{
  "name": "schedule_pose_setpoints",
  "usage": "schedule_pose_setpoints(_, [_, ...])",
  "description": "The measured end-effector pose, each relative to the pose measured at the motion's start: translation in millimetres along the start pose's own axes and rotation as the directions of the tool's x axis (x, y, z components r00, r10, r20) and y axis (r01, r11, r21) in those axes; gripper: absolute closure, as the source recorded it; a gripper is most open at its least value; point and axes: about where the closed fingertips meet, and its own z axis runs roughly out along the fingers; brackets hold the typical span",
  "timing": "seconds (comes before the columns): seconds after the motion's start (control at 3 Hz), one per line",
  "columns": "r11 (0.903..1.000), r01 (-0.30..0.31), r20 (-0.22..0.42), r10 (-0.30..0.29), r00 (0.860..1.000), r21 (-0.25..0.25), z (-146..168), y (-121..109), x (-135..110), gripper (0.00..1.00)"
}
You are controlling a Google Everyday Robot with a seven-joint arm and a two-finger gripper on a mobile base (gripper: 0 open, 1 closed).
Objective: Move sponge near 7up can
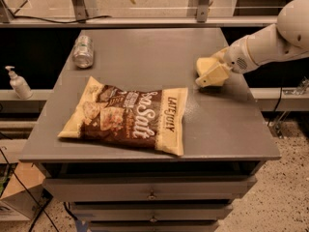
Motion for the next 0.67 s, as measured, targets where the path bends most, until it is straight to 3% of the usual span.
schedule_pose_setpoints(0.33, [0.9974, 0.071, 0.079, -0.071, 0.994, -0.001, -11.1, 5.6, -42.3, 0.87])
schedule_pose_setpoints(0.67, [0.992, 0.125, 0.223, -0.119, 0.968, -0.016, -31.6, 15.7, -91.1, 1.0])
